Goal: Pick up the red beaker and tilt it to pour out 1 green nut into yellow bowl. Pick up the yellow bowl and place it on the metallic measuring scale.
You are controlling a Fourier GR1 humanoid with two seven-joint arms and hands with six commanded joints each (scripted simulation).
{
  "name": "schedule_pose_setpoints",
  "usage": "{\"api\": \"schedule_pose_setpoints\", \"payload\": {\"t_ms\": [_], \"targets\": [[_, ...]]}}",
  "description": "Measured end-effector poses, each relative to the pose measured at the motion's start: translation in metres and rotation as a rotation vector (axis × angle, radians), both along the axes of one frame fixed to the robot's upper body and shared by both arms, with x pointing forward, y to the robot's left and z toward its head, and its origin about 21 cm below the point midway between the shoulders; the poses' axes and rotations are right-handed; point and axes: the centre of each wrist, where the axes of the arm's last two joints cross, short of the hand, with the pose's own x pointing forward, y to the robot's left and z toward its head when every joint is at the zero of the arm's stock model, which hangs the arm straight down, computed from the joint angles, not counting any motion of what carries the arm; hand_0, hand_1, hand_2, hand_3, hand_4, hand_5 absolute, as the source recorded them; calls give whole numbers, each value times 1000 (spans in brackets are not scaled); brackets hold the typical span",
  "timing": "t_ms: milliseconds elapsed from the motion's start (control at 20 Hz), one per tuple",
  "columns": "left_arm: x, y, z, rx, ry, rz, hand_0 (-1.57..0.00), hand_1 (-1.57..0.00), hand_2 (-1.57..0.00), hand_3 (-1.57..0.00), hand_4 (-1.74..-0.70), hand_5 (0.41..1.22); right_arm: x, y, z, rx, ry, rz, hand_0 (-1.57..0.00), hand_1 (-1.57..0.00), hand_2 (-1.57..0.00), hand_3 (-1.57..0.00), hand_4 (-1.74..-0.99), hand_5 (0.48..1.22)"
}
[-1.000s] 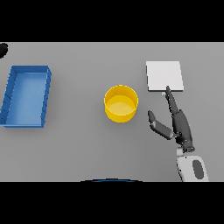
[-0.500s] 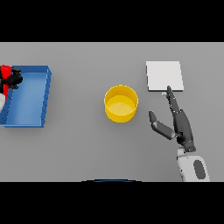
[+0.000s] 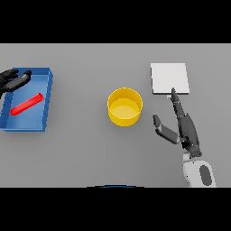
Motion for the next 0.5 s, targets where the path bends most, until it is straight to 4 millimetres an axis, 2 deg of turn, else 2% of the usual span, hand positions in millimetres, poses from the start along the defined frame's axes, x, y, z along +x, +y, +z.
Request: {"api": "schedule_pose_setpoints", "payload": {"t_ms": [300, 500], "targets": [[10, -3, -5, 32, -61, 27, -68, -60, -57, -48, -708, 658, 1, -1, -1, -23, 27, -18, 1, 1, 1, 1, -1175, 672], [5, -4, -2, 15, -146, 21, -27, -24, -23, -19, -713, 685, 4, 2, 8, -137, -3, 49, 1, 1, 1, 1, -1137, 717]]}}
